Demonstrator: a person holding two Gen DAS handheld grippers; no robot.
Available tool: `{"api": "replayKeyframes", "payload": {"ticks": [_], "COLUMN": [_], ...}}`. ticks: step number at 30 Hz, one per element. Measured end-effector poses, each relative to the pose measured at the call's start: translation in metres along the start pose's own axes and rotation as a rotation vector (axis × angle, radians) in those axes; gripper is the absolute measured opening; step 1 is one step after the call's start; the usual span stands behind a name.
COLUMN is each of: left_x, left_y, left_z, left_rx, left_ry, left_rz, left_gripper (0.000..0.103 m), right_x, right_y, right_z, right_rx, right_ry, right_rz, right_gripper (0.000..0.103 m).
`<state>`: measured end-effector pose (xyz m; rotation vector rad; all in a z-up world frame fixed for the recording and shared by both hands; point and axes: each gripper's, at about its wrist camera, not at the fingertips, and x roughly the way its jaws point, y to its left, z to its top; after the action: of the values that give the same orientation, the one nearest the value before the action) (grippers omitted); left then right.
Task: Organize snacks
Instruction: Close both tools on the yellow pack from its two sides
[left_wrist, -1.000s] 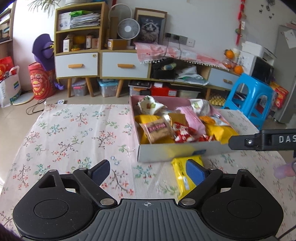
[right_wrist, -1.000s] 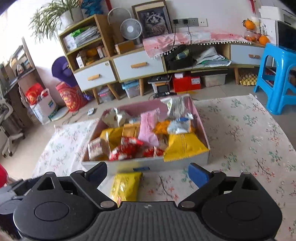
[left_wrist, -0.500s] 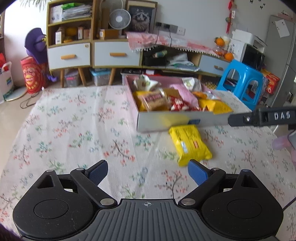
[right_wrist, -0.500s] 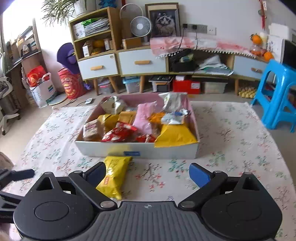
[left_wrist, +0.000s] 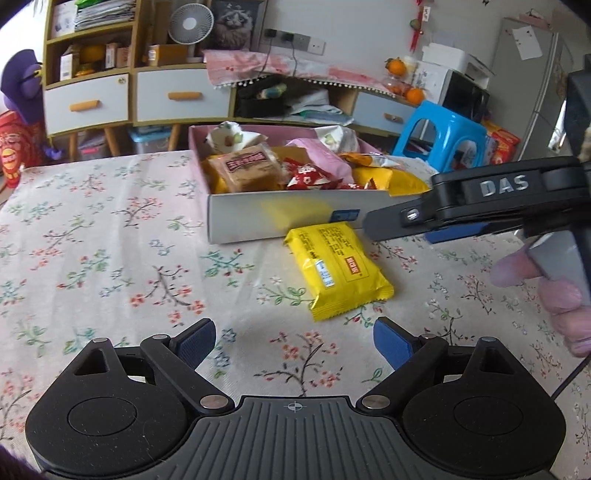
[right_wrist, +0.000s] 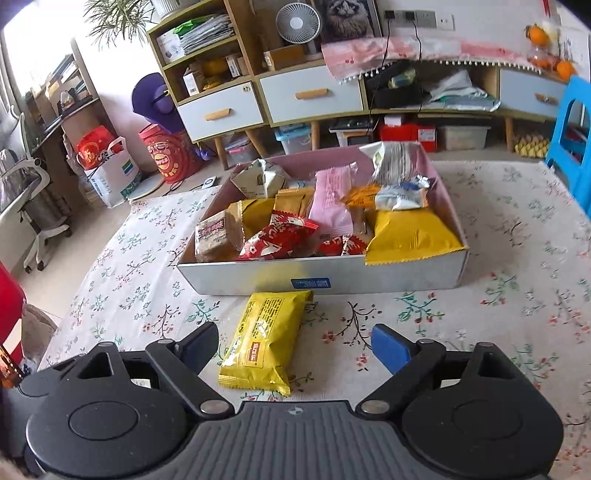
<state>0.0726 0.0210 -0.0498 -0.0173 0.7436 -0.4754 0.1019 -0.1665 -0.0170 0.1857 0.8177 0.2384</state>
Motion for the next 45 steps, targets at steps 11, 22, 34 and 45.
{"api": "replayKeyframes", "payload": {"ticks": [11, 22, 34, 45], "left_x": [0.018, 0.026, 0.008, -0.021], "left_y": [-0.009, -0.011, -0.012, -0.019], "left_z": [0.001, 0.01, 0.009, 0.022], "left_rx": [0.046, 0.033, 0.043, 0.065], "left_ry": [-0.016, -0.02, -0.035, -0.105], "left_rz": [-0.041, -0.086, -0.074, -0.036], "left_gripper": [0.083, 0.04, 0.029, 0.029], "right_x": [0.025, 0.023, 0.011, -0.006], "right_y": [-0.002, 0.005, 0.014, 0.027], "right_z": [-0.011, -0.012, -0.01, 0.0], "right_rx": [-0.015, -0.061, -0.103, -0.12], "right_ry": [0.056, 0.049, 0.024, -0.023], "right_rz": [0.067, 0.166, 0.182, 0.223], "right_gripper": [0.053, 0.024, 0.019, 0.019]}}
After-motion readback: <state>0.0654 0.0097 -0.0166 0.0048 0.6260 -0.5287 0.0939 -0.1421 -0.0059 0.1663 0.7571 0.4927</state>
